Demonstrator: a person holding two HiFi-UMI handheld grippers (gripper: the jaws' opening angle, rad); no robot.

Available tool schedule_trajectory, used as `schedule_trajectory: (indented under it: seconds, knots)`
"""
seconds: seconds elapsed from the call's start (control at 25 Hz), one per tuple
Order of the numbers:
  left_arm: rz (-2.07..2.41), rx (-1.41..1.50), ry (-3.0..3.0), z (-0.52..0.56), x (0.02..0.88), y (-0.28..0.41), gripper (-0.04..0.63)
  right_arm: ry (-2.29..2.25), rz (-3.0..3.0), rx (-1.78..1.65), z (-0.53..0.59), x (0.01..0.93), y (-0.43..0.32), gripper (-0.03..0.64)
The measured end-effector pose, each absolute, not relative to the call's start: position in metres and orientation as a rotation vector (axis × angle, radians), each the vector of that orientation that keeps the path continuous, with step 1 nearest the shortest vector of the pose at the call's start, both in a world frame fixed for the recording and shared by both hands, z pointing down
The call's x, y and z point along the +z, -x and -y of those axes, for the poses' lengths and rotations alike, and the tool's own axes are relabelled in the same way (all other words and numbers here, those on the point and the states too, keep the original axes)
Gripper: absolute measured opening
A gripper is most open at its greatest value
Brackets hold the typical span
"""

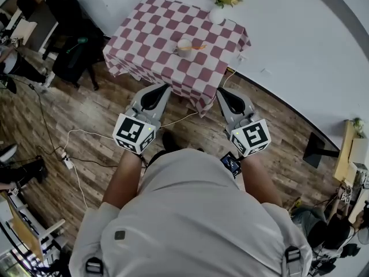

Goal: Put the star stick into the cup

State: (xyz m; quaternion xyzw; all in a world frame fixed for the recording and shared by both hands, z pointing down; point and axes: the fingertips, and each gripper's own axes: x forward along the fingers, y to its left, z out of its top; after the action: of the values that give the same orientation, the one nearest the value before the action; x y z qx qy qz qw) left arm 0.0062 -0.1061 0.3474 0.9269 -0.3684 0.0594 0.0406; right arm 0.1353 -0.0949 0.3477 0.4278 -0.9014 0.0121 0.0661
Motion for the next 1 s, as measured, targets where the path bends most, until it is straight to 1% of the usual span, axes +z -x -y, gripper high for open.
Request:
schedule_trajectory:
  seconds: [0.32,0.56,0.8,1.0]
  knots:
    - [1.152,0.227,-2.816,0.058,0.355,-0.045,0.004,-1.257,2.757,0.068,0.053,0.355,-0.172,0.009]
    - [1.152,0.238,-2.816,0.022,0.357,-0.061,0.005,-1.230,2.765,0.096,0.022,0.367,-0.187,0.009]
    - [1.125,0.216,-2.849,-0.004,0.346,-0.053,0.005,-1.269,2.758,0.073,-0.004,0.361,-0.182,0.009]
    - [1.070,0.209,-2.886,-0.023,0.339,-0.034,0.005,-1.320,2.745,0.052,-0.024,0.352,-0.161,0.009]
